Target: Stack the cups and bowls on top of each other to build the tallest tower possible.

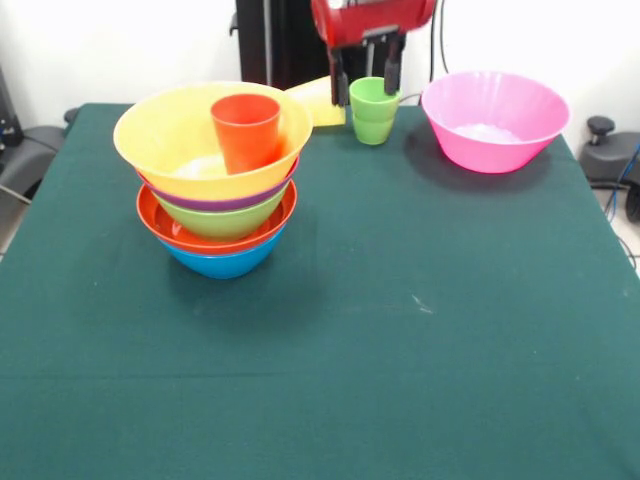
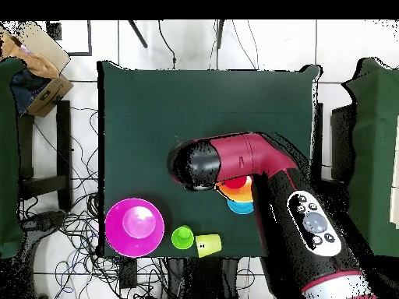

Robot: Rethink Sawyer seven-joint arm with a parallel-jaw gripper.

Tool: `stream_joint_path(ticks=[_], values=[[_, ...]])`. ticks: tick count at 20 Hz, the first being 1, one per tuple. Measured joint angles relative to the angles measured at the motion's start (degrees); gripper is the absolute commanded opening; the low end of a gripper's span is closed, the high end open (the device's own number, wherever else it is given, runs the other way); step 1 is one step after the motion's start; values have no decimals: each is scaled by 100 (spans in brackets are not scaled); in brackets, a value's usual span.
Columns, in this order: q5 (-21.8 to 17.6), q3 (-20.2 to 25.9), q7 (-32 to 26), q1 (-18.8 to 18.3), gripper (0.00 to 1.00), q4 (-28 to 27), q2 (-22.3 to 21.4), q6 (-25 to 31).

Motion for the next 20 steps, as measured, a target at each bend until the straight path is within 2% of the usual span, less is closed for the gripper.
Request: stream_joint_path(ticks=[6, 11, 17, 18, 20], values=[[-15, -148, 0, 95, 100, -1, 295, -84], [-2, -317, 0, 362, 100, -2, 288, 33], [112, -334, 0, 701, 100, -132, -72, 834], [170, -335, 0, 797, 100, -267, -198, 1255], [223, -333, 0, 863, 100, -398, -286, 1598]])
